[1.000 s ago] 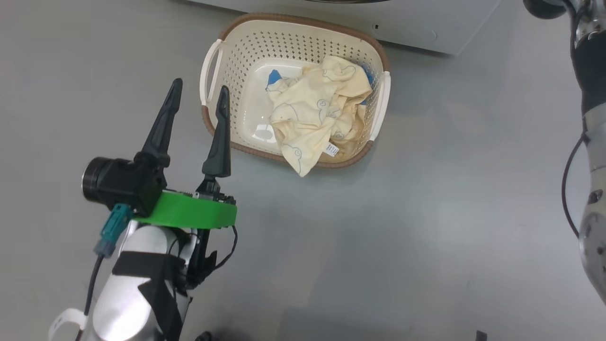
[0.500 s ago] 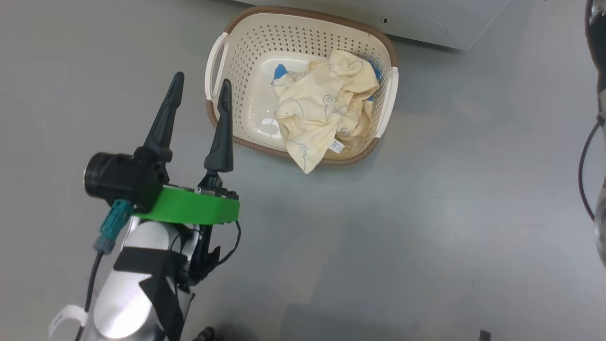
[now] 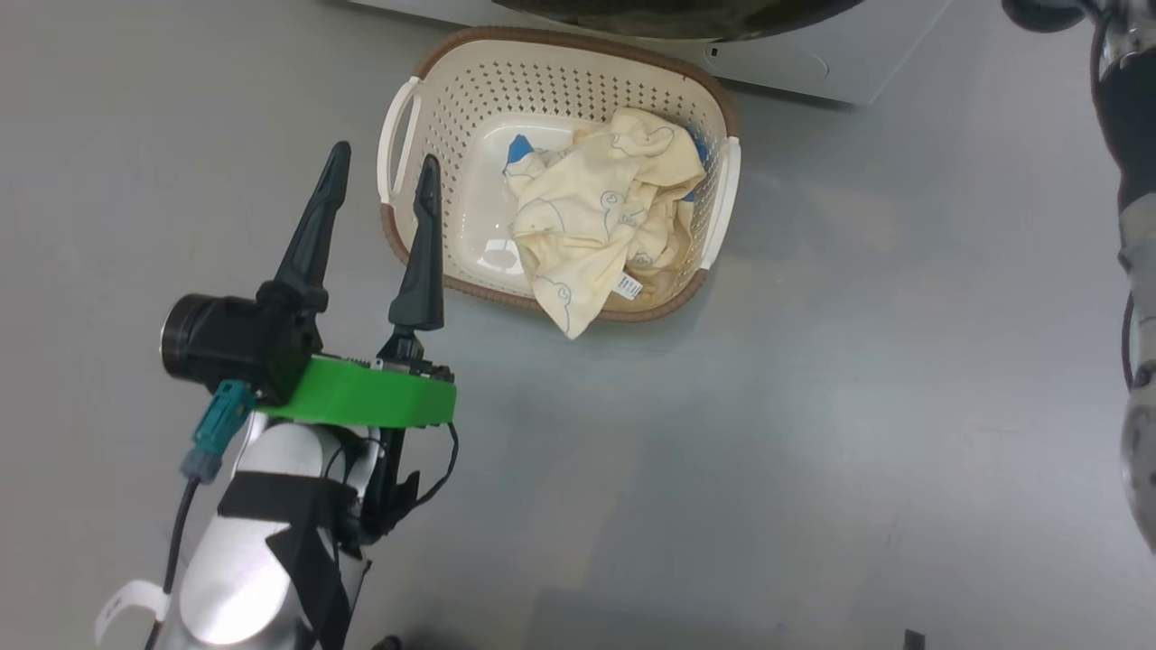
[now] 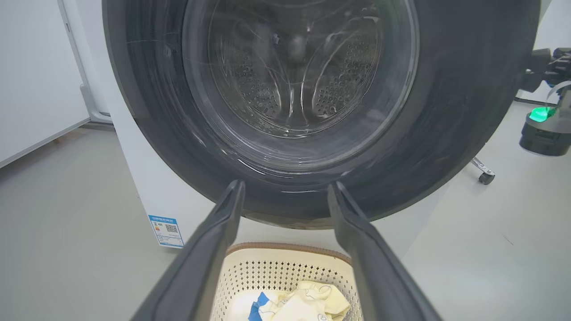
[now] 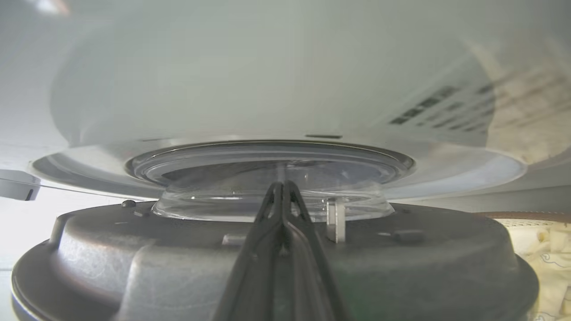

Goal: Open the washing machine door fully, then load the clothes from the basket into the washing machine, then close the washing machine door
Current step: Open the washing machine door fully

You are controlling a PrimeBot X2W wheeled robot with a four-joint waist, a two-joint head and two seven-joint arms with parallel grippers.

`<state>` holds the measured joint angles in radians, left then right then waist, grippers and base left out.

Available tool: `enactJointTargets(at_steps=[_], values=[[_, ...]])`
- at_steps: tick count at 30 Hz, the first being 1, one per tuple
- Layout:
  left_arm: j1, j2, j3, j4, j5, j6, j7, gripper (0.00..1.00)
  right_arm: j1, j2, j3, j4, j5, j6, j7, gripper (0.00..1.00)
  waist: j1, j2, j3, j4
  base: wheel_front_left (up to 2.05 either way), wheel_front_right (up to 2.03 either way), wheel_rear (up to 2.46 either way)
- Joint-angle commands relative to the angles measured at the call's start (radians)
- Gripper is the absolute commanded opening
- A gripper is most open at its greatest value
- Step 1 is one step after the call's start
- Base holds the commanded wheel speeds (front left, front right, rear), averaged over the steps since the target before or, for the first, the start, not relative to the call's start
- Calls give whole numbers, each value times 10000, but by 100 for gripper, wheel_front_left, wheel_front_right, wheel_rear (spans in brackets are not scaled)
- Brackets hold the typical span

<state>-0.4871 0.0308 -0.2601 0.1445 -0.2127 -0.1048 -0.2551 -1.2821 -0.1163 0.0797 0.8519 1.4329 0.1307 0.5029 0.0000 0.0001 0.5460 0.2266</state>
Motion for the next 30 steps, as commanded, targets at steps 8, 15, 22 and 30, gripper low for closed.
enactJointTargets(at_steps=[8,15,22,30], values=[[46,195,381,-173,23,32,-67,100,1079,616,665,-1316,152,0,716,0,0,-1,-244,-206,0,0,0],[121,195,426,-67,84,3,-67,100,2039,648,1117,-2240,487,0,1056,0,0,-1,-487,-360,0,0,0],[164,195,443,43,141,-33,-67,100,3007,657,1924,-3514,1064,0,1230,0,0,-1,-627,-459,0,0,0],[224,195,440,217,192,-75,-67,100,3922,659,3048,-4812,1690,0,1098,0,0,-1,-875,-559,0,0,0]])
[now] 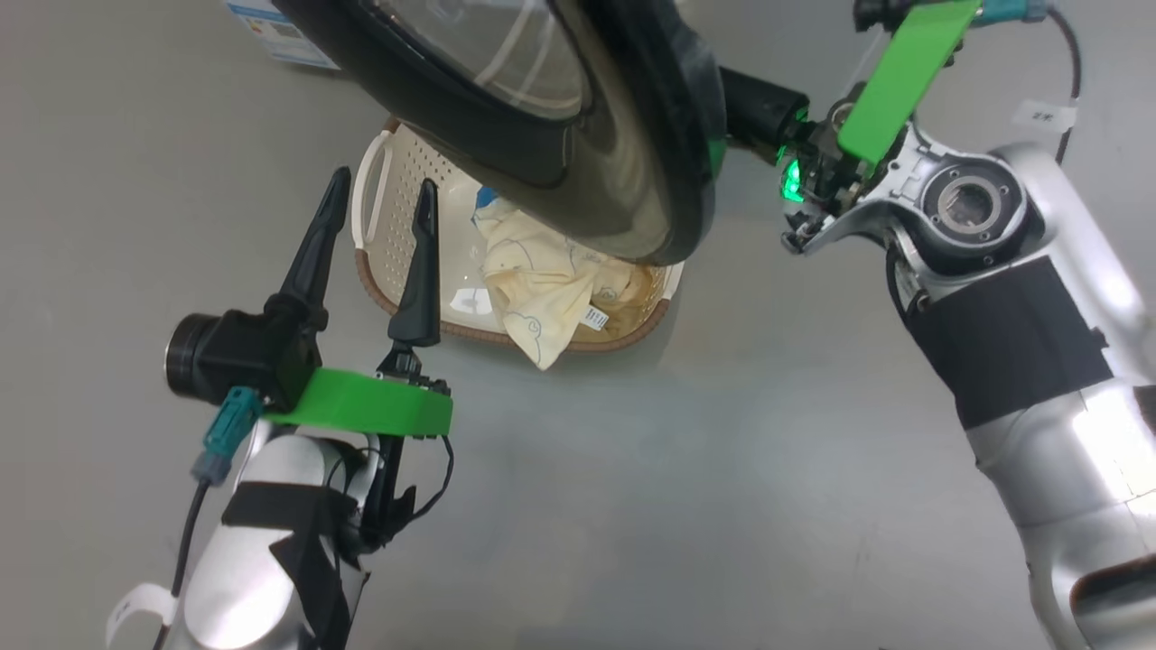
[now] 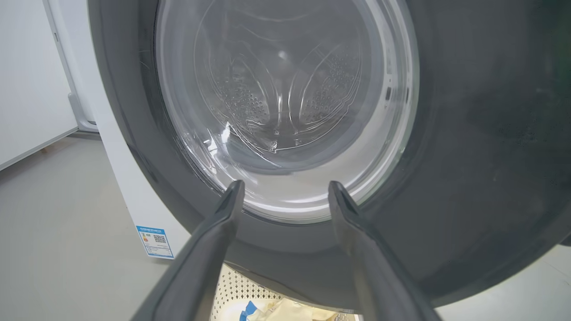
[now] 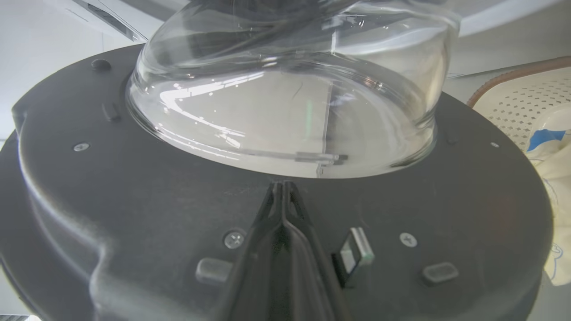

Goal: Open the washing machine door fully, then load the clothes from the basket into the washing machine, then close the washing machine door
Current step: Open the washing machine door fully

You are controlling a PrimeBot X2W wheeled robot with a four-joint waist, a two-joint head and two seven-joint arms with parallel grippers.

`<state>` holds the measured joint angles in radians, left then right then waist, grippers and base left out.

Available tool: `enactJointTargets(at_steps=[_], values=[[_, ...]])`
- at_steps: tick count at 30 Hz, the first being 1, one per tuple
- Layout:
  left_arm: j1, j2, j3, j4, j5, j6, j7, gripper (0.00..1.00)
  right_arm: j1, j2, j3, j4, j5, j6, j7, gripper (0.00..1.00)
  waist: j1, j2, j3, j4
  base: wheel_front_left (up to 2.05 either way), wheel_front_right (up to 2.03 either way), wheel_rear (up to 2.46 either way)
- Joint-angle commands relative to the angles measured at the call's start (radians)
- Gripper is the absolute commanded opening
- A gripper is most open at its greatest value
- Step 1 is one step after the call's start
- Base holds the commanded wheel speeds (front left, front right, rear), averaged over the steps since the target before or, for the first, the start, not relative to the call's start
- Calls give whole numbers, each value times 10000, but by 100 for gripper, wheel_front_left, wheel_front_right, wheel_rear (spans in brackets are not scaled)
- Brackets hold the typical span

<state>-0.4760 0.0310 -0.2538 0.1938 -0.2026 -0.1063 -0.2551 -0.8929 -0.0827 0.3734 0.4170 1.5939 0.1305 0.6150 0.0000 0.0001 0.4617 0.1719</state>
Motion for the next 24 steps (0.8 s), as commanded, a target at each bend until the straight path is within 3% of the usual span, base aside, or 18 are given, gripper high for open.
enactJointTargets(at_steps=[1,24], values=[[123,193,371,-260,93,-64,-67,100,126,324,229,-572,135,2,-51,0,0,-1,-64,-18,0,0,0],[361,193,362,-41,85,-127,-67,100,1455,276,2005,-1971,889,2,72,0,0,-1,-651,-94,0,0,0]])
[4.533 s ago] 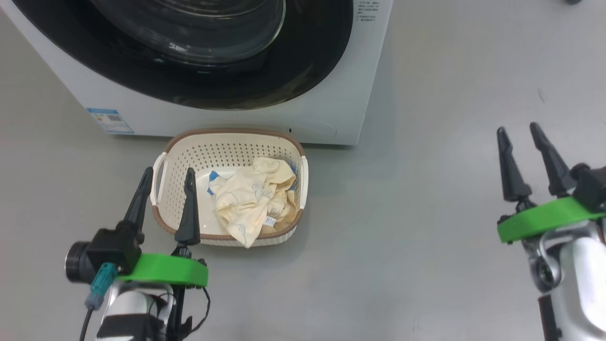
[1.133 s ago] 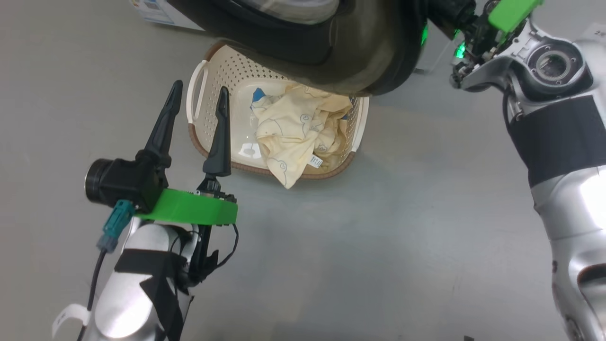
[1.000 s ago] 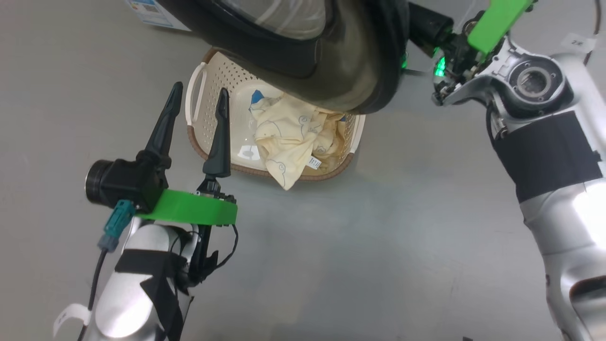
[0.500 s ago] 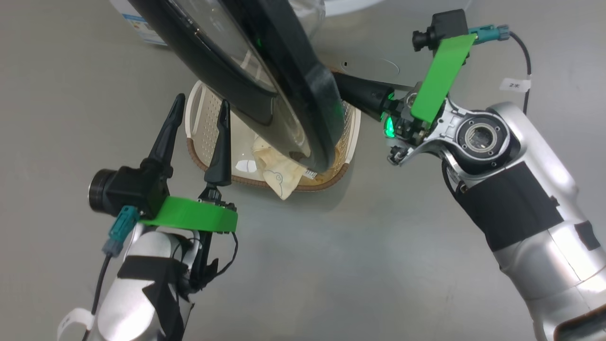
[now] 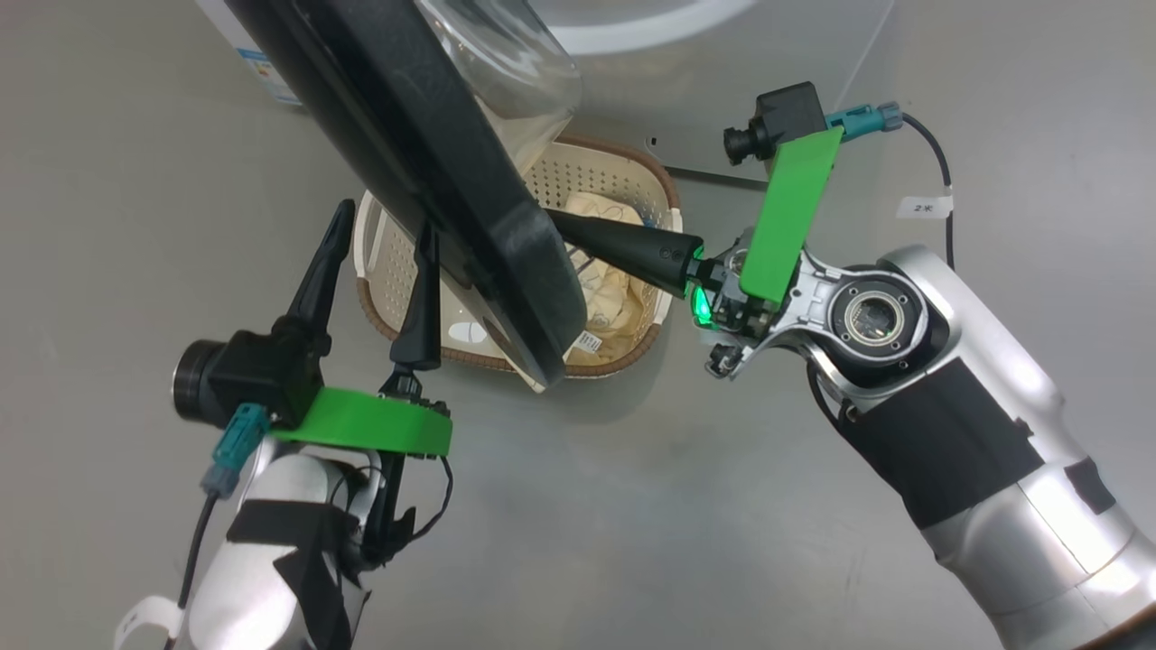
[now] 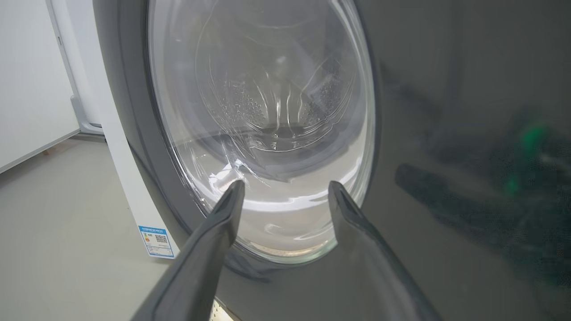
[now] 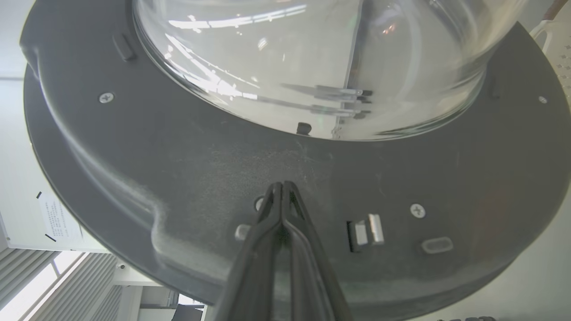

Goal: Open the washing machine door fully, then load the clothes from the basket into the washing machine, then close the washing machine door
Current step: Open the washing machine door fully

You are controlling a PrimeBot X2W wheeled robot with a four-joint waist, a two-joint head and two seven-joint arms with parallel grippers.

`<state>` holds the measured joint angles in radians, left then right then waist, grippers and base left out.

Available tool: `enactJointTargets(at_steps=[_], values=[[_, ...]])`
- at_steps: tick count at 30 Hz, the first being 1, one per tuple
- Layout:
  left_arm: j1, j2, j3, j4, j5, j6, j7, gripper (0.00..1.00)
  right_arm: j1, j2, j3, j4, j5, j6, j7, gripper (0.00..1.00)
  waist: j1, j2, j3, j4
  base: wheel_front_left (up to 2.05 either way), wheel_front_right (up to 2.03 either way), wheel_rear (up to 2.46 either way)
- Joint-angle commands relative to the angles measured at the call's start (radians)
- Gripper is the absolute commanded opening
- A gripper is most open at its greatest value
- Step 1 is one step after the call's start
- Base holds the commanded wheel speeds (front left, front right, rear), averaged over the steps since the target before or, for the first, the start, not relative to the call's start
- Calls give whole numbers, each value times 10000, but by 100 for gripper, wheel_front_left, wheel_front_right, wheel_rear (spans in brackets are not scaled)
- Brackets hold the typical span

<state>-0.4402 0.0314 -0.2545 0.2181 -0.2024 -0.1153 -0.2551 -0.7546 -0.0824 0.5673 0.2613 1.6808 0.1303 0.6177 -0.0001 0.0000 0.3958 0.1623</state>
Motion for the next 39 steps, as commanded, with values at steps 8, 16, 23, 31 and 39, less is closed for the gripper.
enactJointTargets(at_steps=[8,16,23,31,39], values=[[124,189,485,-203,204,-52,-67,100,275,205,-331,-199,5,4,-937,0,1,0,-205,-120,0,0,0],[394,189,659,7,274,-77,-67,100,639,-226,-1837,-196,-1548,4,-4448,0,1,0,-614,-334,0,0,0],[779,192,913,143,424,-104,-67,100,1439,-819,-2558,-322,-3318,4,-6826,100,1,0,-1065,-593,0,0,0],[1087,227,1124,241,520,-130,-67,100,2221,-1271,-2845,291,-6002,4,-8495,100,1,0,-1511,-893,0,0,0],[1434,324,1290,313,565,-143,-67,100,2976,-1153,-4361,375,-10750,4,-8788,100,1,0,-1981,-1190,0,0,0]])
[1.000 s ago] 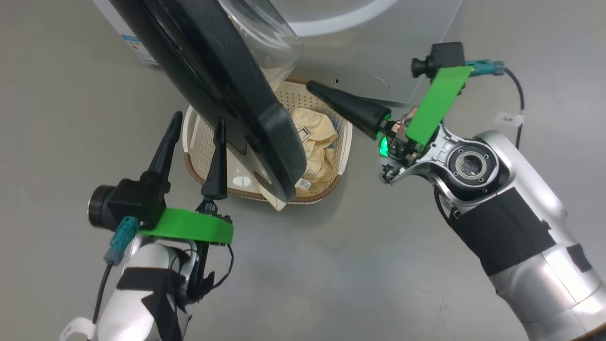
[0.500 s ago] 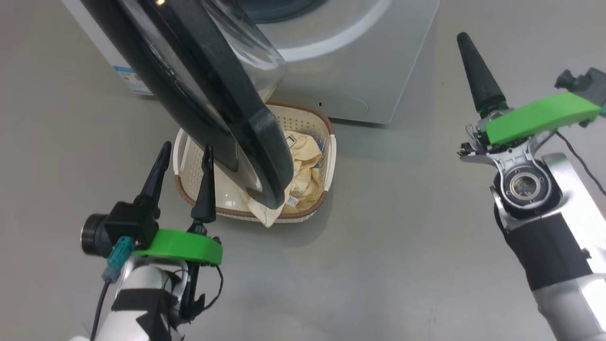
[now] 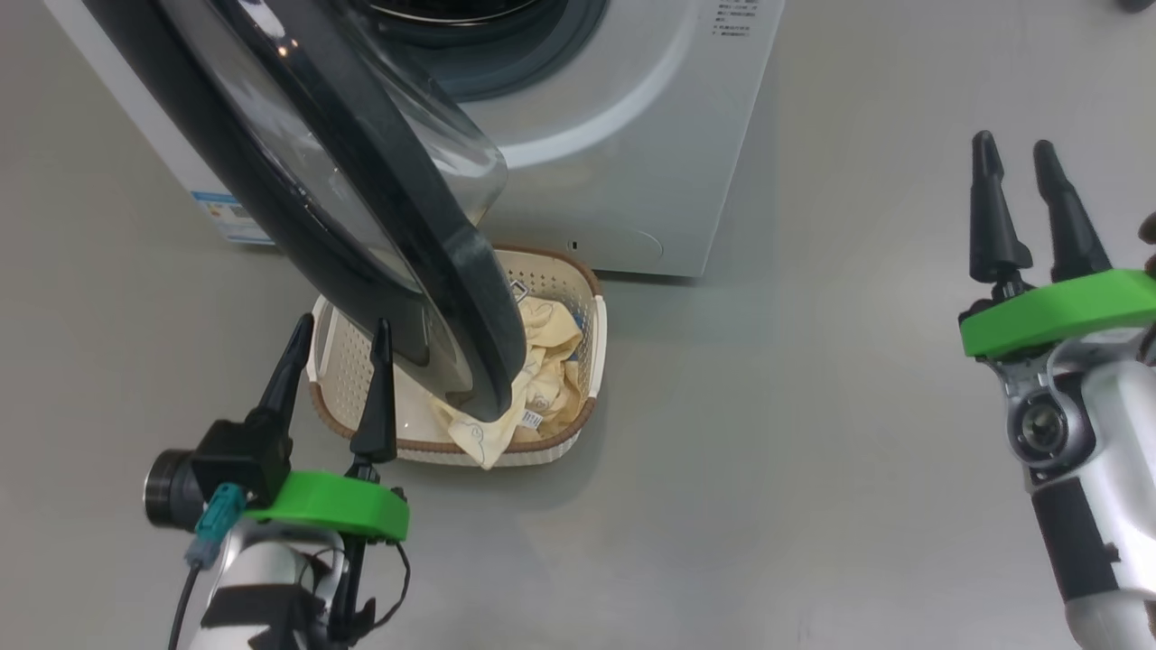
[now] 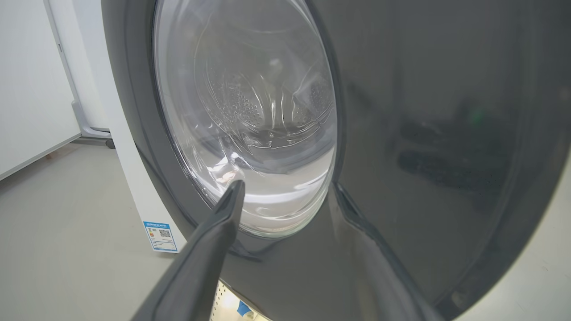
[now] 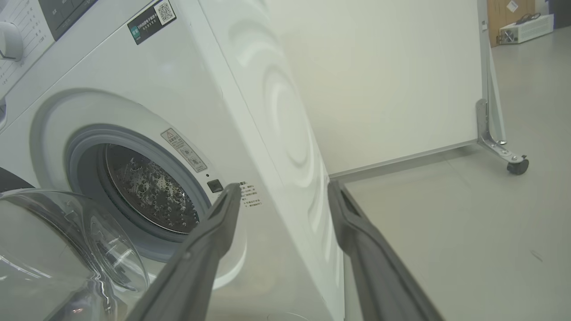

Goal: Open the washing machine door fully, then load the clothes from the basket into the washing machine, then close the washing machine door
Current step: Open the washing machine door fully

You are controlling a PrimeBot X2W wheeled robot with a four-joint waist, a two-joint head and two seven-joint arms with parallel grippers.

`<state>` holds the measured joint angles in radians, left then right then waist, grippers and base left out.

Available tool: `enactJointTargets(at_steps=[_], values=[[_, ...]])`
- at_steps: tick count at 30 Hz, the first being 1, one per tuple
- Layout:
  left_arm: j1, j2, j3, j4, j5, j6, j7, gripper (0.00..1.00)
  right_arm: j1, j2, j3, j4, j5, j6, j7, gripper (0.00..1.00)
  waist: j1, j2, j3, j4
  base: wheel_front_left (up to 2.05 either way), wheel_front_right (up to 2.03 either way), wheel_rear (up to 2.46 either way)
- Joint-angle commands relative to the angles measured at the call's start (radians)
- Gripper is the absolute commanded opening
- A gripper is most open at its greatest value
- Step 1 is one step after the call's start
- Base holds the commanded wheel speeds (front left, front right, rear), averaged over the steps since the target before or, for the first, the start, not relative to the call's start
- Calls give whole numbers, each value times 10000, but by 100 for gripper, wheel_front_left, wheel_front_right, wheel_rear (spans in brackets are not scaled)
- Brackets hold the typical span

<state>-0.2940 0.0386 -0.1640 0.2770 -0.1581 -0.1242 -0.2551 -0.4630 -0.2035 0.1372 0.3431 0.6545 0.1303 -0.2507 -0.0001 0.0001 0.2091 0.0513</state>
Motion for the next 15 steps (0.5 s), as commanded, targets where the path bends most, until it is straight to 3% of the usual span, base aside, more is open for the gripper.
enactJointTargets(at_steps=[1,9,15], values=[[17,257,428,-275,112,-55,-67,100,239,171,-318,-577,-1083,4,-105,100,1,-1,-175,-106,0,0,0],[350,311,616,-223,109,-60,-67,100,1553,828,-1468,-1281,-3754,4,-108,100,1,-1,-660,-212,0,0,0],[629,332,694,-190,112,-62,-67,100,2594,1171,-1875,-1818,-4781,4,-109,100,1,-1,-991,-280,0,0,0]])
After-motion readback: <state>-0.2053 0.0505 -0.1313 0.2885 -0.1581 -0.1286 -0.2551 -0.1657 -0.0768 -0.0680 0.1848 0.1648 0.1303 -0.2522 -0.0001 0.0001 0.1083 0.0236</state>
